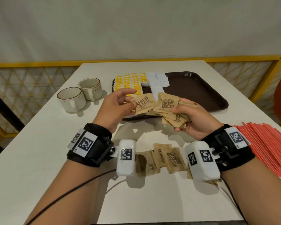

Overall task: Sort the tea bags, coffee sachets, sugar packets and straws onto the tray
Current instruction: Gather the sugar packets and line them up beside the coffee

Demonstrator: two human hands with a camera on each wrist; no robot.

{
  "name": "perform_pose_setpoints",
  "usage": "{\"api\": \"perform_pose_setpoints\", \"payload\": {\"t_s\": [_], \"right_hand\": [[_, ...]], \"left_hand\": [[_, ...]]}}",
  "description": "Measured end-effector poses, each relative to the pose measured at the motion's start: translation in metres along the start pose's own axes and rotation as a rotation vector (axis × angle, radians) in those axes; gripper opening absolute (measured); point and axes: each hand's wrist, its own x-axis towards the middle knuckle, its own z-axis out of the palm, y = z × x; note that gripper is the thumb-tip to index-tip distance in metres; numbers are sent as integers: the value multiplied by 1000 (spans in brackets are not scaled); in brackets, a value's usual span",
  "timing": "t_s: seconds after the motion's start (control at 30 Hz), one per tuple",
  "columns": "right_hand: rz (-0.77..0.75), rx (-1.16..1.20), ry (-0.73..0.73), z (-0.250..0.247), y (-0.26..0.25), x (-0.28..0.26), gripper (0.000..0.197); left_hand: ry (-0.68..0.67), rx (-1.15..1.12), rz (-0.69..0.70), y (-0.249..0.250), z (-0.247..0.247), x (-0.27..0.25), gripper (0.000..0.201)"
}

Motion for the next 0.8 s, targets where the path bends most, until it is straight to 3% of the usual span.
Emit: {"api": "perform_pose_setpoints", "payload": {"t_s": [0.17,0.4,0.67,0.8], "right_hand": [[-10,-22,-11,0,2,-1,30],[-5,-57,20,4,7,0,26],[-18,-6,14,9,18,2,29],[-14,67,-83,11,19,-1,46]], "left_hand": [[69,-10,37,-1,-1,-1,28],[-5,-283,-65,-9,29,-9,18],[-248,-541,-238,-14,55,-20,27],[-151,-486,-244,-16,56,-19,30]]}}
